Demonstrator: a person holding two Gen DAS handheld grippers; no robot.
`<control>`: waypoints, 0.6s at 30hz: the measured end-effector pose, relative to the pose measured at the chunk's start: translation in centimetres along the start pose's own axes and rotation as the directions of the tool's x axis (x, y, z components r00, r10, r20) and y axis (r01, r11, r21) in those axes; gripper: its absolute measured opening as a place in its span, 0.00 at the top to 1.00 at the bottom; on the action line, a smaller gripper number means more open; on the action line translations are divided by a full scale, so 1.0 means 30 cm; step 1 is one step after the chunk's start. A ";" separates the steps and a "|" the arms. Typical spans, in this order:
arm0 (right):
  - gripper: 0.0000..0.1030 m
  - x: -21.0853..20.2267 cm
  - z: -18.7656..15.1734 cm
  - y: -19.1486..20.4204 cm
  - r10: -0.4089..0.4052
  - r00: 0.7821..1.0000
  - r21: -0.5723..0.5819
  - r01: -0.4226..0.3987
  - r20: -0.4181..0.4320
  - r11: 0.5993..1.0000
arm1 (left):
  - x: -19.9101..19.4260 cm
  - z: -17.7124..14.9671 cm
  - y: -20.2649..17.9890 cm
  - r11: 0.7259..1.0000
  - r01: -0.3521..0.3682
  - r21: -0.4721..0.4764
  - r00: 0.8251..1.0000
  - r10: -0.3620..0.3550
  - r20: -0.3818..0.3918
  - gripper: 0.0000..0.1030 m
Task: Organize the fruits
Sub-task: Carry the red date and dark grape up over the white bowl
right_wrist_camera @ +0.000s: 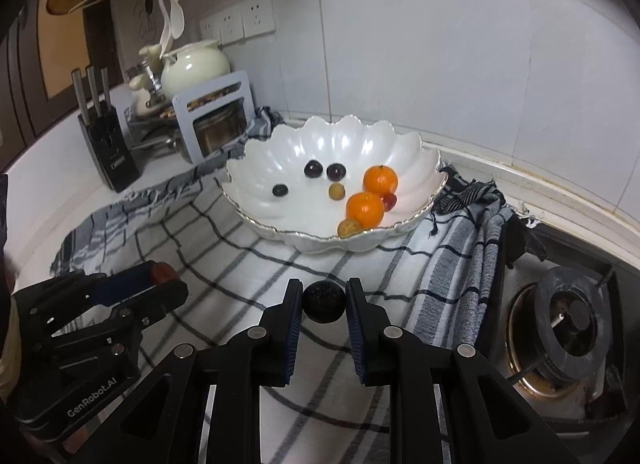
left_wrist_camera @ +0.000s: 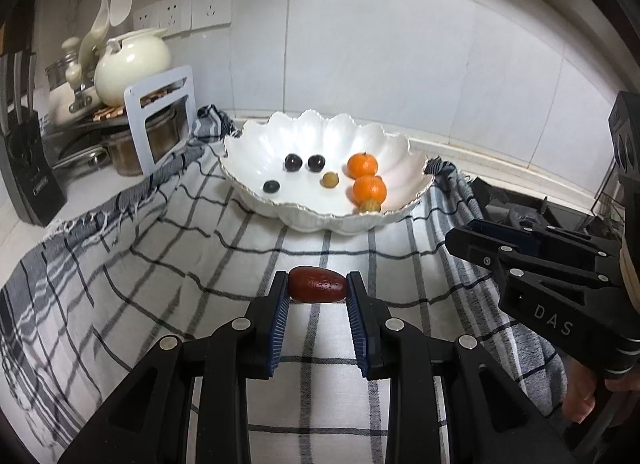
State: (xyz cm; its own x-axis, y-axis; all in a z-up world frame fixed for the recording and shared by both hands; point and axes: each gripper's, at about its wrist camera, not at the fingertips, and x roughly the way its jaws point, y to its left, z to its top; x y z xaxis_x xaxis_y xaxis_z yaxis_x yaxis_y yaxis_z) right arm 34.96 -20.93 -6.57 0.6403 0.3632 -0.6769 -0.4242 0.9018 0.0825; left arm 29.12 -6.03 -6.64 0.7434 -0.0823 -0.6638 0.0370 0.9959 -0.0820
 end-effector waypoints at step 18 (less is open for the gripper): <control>0.77 -0.111 0.094 0.087 -0.103 0.985 0.061 0.095 0.139 0.994 | -0.108 0.142 0.078 0.990 0.077 0.117 0.987 -0.093 0.132 0.72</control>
State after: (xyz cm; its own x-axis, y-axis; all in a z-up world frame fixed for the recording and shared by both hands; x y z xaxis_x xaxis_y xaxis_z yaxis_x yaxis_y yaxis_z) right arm 33.52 -19.13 -2.04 0.7633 0.2972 -0.5737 -0.3212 0.9450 0.0623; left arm 29.64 -3.29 -1.53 0.8183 -0.1685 -0.5495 0.1720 0.9840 -0.0457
